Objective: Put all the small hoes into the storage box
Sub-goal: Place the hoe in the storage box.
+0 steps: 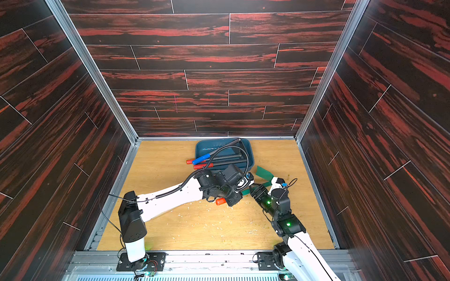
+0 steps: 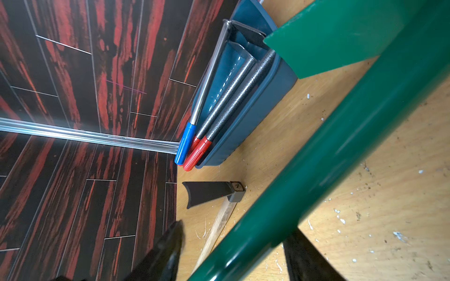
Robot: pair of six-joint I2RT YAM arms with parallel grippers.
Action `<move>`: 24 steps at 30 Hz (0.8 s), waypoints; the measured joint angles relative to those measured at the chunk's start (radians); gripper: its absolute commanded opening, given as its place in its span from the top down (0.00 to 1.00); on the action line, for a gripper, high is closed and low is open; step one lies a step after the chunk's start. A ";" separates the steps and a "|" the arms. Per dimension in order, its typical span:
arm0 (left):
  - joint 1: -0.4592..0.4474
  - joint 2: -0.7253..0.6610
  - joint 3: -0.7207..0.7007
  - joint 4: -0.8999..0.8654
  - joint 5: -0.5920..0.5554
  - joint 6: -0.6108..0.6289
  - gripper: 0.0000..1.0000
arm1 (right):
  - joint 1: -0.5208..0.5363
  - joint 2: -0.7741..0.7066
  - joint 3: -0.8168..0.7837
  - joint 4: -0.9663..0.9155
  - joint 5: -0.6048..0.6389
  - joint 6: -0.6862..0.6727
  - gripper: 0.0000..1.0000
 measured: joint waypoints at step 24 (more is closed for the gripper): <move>0.106 -0.003 0.046 -0.050 -0.021 0.068 1.00 | 0.000 -0.217 0.024 -0.175 0.075 -0.053 0.14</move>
